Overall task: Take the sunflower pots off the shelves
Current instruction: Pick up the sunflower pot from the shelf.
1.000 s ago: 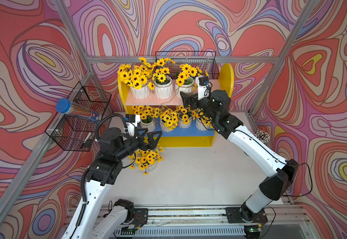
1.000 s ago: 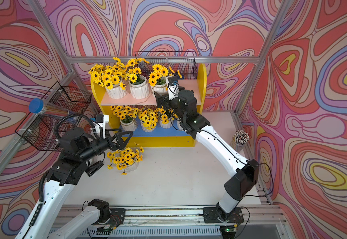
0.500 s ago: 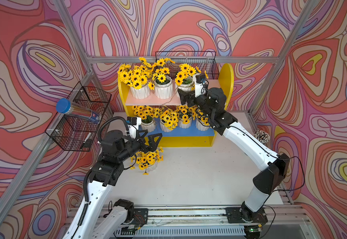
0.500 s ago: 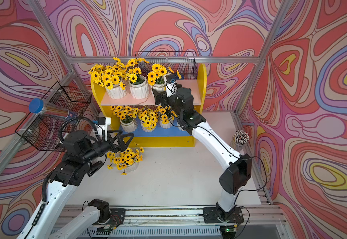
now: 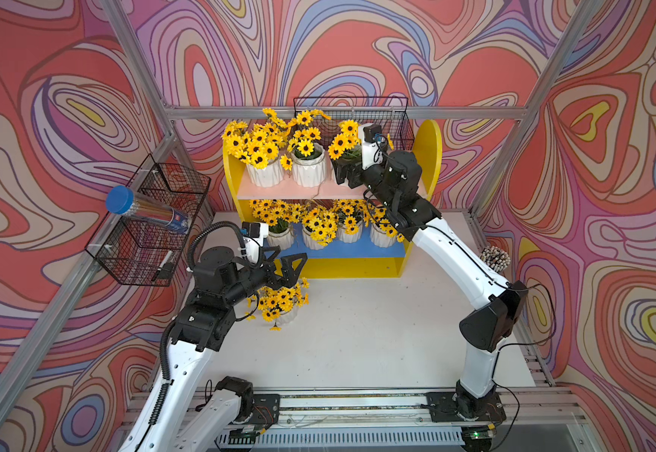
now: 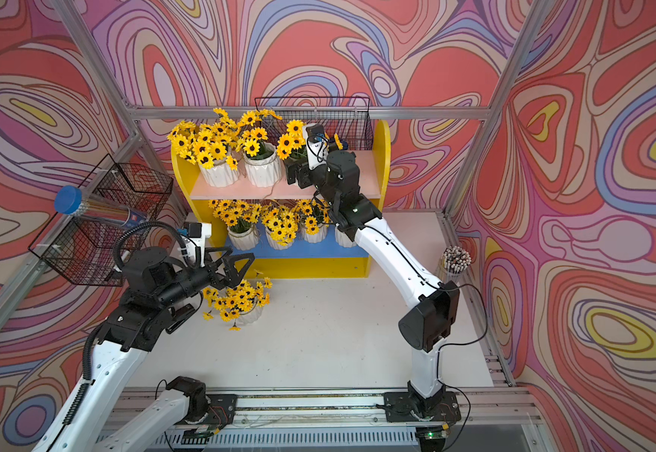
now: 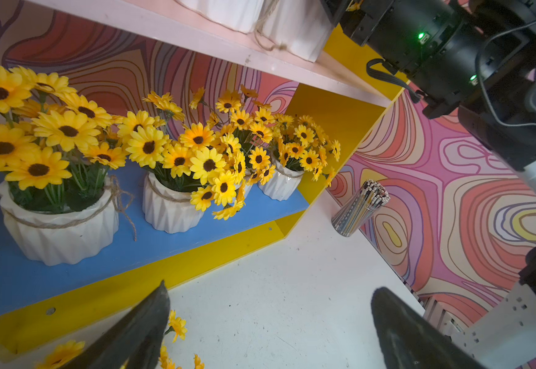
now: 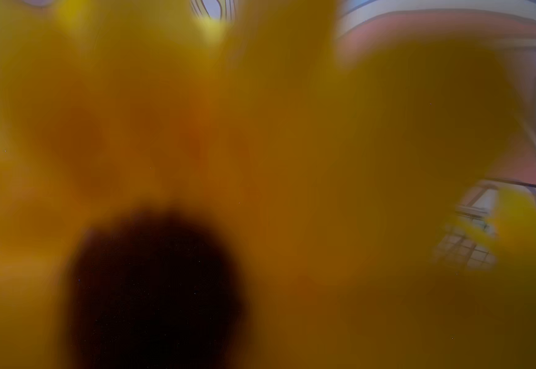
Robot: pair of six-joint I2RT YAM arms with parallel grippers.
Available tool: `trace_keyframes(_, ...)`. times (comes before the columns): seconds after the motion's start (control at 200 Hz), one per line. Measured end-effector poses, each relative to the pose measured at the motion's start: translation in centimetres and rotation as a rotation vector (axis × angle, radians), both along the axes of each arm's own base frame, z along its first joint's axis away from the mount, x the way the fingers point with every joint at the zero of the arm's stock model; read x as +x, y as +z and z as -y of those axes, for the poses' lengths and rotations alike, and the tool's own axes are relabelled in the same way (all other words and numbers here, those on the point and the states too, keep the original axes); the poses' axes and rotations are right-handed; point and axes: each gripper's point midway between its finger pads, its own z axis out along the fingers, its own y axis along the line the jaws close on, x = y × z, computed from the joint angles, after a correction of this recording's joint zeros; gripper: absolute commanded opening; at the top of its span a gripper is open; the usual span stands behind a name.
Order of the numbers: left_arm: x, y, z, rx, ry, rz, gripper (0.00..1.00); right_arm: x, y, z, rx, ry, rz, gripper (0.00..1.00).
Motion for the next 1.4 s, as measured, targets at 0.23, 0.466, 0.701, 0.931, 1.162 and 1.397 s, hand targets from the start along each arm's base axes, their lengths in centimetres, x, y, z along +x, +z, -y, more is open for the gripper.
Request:
trace_keyframes(0.23,0.0,0.0,0.0,0.000,-0.001,-0.001,1.00,0.0,-0.1,0.0,0.005,0.003,-0.007,0.92)
trace_keyframes(0.466,0.0,0.0,-0.2,0.001,0.004,0.001,1.00,0.2,0.5,0.1,0.029,0.009,0.008,0.49)
trace_keyframes(0.701,0.1,0.0,-0.2,0.002,0.005,0.002,1.00,0.0,0.5,0.0,0.031,0.022,0.020,0.07)
trace_keyframes(0.931,0.1,0.0,-0.2,0.002,0.006,0.002,1.00,0.0,0.5,0.0,0.021,0.022,0.025,0.00)
trace_keyframes(1.162,0.1,0.0,-0.3,0.003,0.011,0.002,1.00,-0.3,0.7,0.2,0.009,0.022,0.019,0.00)
trace_keyframes(1.397,0.1,0.3,-0.3,0.000,0.013,0.009,1.00,-1.5,0.7,0.9,-0.018,0.022,-0.004,0.00)
